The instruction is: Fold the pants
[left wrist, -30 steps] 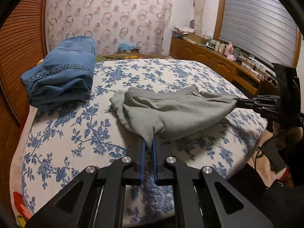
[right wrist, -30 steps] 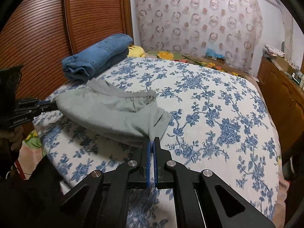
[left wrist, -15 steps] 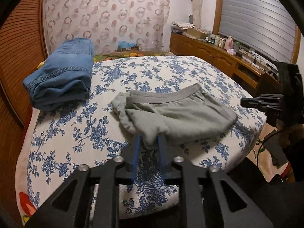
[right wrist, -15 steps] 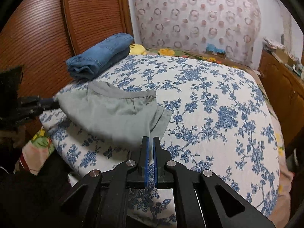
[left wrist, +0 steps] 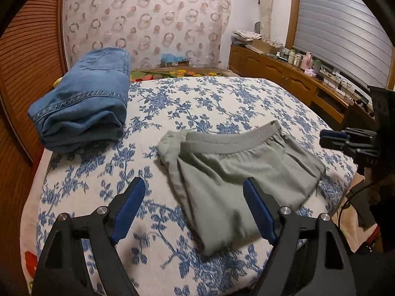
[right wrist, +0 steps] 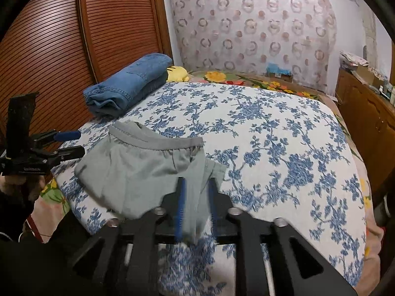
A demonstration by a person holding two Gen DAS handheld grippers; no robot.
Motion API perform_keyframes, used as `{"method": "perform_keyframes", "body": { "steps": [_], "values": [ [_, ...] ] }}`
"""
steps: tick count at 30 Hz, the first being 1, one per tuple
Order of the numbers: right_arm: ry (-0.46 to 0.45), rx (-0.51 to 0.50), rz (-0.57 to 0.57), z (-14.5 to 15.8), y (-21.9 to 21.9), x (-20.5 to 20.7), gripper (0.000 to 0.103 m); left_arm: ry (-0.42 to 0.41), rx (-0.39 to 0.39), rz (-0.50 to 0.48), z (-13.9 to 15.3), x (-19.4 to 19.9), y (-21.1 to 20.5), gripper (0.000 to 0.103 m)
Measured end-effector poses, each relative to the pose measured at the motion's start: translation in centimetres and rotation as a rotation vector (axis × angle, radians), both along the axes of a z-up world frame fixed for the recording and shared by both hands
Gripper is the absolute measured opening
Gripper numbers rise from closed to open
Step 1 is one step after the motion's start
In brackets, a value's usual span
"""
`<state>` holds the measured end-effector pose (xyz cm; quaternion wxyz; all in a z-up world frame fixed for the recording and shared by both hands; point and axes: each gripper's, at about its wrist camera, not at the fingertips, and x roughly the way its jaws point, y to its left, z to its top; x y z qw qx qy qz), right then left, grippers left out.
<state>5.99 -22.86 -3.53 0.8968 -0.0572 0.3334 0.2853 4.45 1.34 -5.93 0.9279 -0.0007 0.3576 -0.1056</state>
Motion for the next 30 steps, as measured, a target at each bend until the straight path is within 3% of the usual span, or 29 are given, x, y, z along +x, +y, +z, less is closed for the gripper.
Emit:
{"method": "perform_keyframes", "body": {
  "steps": [3, 12, 19, 30],
  "values": [
    [0.009, -0.006, 0.002, -0.5, 0.9, 1.3, 0.046, 0.008, 0.004, 0.006, -0.2, 1.3, 0.1, 0.082],
    [0.095, -0.076, -0.041, -2.9, 3.4, 5.6, 0.047, 0.064, 0.018, 0.035, -1.8, 5.3, 0.7, 0.082],
    [0.100, -0.113, -0.065, -3.4, 4.8, 6.8, 0.048, 0.098, 0.009, 0.040, -2.7, 7.1, 1.0, 0.082],
    [0.080, -0.123, -0.055, -4.2, 5.3, 6.8, 0.065, 0.123, 0.012, 0.031, -3.7, 7.3, 0.8, 0.084]
  ]
}}
